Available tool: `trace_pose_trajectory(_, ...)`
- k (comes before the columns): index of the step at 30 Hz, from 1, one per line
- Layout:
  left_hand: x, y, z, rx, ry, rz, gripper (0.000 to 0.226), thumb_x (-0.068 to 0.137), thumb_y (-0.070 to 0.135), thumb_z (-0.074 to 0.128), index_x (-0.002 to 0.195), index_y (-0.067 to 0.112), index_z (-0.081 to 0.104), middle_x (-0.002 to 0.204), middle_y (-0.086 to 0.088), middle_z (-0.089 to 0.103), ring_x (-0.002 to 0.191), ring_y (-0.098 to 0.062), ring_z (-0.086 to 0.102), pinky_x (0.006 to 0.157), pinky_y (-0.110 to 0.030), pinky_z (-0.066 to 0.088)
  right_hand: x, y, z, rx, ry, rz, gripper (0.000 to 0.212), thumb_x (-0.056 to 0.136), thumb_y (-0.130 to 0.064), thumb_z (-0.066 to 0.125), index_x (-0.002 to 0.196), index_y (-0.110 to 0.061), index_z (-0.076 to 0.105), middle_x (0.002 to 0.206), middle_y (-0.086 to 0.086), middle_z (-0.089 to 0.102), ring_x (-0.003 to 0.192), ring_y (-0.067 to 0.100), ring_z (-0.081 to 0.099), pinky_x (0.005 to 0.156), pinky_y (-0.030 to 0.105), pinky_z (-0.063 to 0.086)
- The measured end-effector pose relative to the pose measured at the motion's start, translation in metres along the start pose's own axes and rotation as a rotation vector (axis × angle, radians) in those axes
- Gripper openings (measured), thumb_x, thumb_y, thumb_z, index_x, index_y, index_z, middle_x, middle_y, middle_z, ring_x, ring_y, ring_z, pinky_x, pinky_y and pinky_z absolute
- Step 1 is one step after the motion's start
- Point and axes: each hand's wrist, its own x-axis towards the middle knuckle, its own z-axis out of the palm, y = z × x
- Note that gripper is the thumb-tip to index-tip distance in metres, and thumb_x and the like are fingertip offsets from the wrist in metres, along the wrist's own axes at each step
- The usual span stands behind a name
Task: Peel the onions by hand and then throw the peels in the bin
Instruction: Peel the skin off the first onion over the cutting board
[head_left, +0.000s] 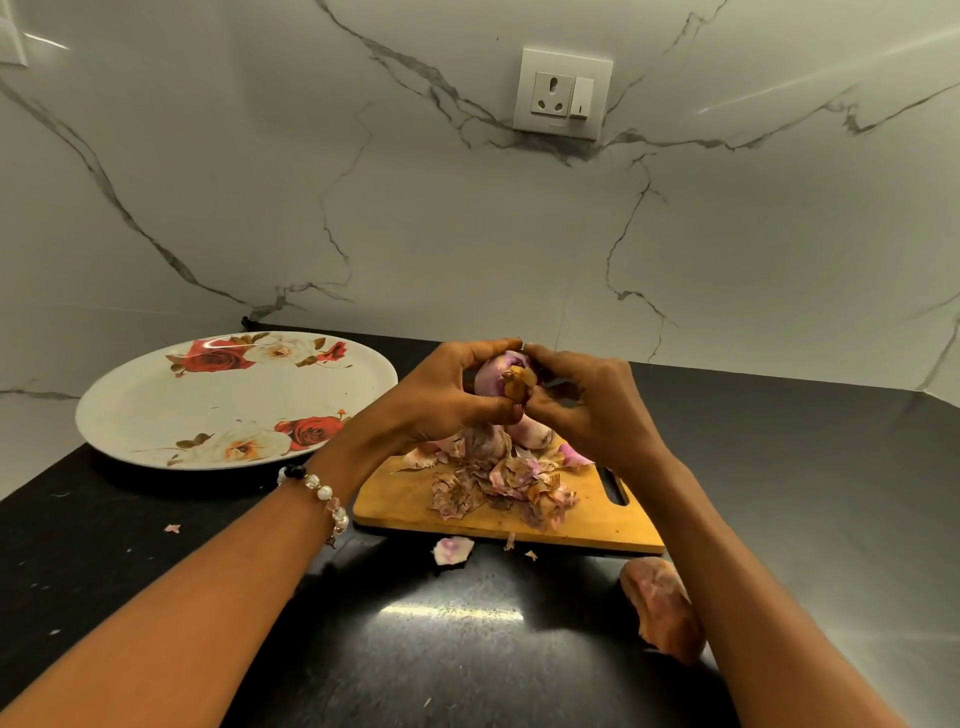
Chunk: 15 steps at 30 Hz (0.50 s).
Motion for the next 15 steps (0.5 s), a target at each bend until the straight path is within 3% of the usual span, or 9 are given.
trace_pose_trajectory(4, 0.003, -0.002, 0.003, -0.018, 0.058, 0.005, 0.075, 0.073, 0.005, 0.078, 0.141, 0.013, 0.045, 0.134, -0.004, 0.055, 0.114, -0.020, 0.058, 0.093, -0.031, 0.052, 0.002, -0.002, 0.011, -0.116, 0.049, 0.006, 0.051, 0.087, -0.016, 0.058, 0.133, 0.005, 0.053, 0.104, 0.024, 0.067, 0.088, 0.033, 0.066, 0.082, 0.040, 0.058)
trace_pose_trajectory(12, 0.005, -0.008, 0.005, -0.089, 0.114, -0.023, 0.077, 0.068, 0.012, 0.081, 0.138, 0.015, 0.048, 0.136, -0.003, 0.054, 0.119, -0.024, 0.056, 0.096, -0.041, 0.052, 0.004, -0.004, 0.029, -0.015, 0.194, 0.145, 0.041, 0.090, -0.005, 0.065, 0.129, 0.006, 0.057, 0.112, 0.024, 0.067, 0.097, 0.032, 0.066, 0.086, 0.024, 0.049)
trace_pose_trajectory(15, 0.005, -0.009, 0.006, -0.114, 0.104, -0.017, 0.076, 0.069, 0.004, 0.080, 0.137, 0.017, 0.050, 0.134, -0.001, 0.056, 0.119, -0.023, 0.055, 0.096, -0.042, 0.051, 0.003, -0.002, 0.027, 0.085, 0.319, 0.256, 0.031, 0.091, -0.002, 0.061, 0.122, 0.005, 0.063, 0.111, 0.020, 0.069, 0.097, 0.024, 0.067, 0.085, 0.025, 0.054)
